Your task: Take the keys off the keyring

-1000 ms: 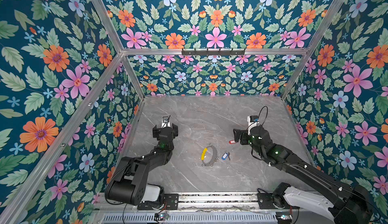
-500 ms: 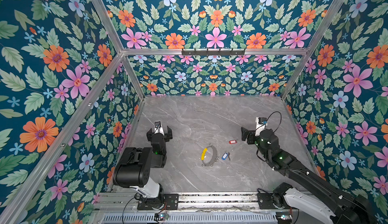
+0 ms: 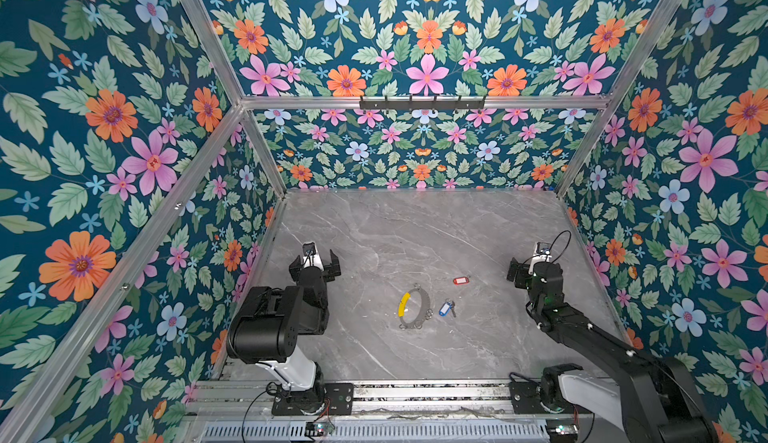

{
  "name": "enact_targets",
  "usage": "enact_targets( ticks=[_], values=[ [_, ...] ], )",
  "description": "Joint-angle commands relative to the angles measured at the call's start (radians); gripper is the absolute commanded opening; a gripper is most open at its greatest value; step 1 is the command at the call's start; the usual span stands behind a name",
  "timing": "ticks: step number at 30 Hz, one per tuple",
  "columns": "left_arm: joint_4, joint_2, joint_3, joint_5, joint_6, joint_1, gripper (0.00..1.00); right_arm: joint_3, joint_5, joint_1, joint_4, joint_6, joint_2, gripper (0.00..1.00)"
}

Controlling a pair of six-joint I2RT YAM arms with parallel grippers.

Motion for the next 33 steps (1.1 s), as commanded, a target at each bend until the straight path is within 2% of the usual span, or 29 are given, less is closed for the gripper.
enact_targets(
  ticks=[1,3,6,8,9,11,13,15,33],
  values=[
    [0.035,0.000,0.001,-0.011,-0.012,0.001,1.00,0.019,-0.067,-0.030,0.150,-0.059,0.072,0.99],
    [0.034,0.000,0.001,-0.011,-0.012,0.001,1.00,0.015,-0.160,-0.062,0.212,-0.086,0.114,0.99],
    [0.035,0.001,0.002,-0.011,-0.012,0.001,1.00,-0.021,-0.167,-0.084,0.400,-0.076,0.223,0.99],
    [0.034,0.001,0.002,-0.011,-0.012,0.001,1.00,0.001,-0.214,-0.126,0.347,-0.036,0.244,0.99],
    [0.033,0.001,0.002,-0.011,-0.012,0.001,1.00,-0.006,-0.229,-0.139,0.404,-0.031,0.266,0.99],
    [0.033,0.000,0.002,-0.011,-0.012,0.001,1.00,0.008,-0.240,-0.144,0.320,-0.023,0.240,0.99],
    [0.033,0.001,0.002,-0.011,-0.012,0.001,1.00,-0.003,-0.239,-0.145,0.385,-0.025,0.260,0.99],
    [0.034,0.002,0.002,-0.011,-0.012,0.001,1.00,0.005,-0.241,-0.145,0.345,-0.024,0.248,0.99],
    [0.024,0.004,0.008,-0.011,-0.012,0.001,1.00,0.001,-0.237,-0.145,0.356,-0.026,0.247,0.99]
  ],
)
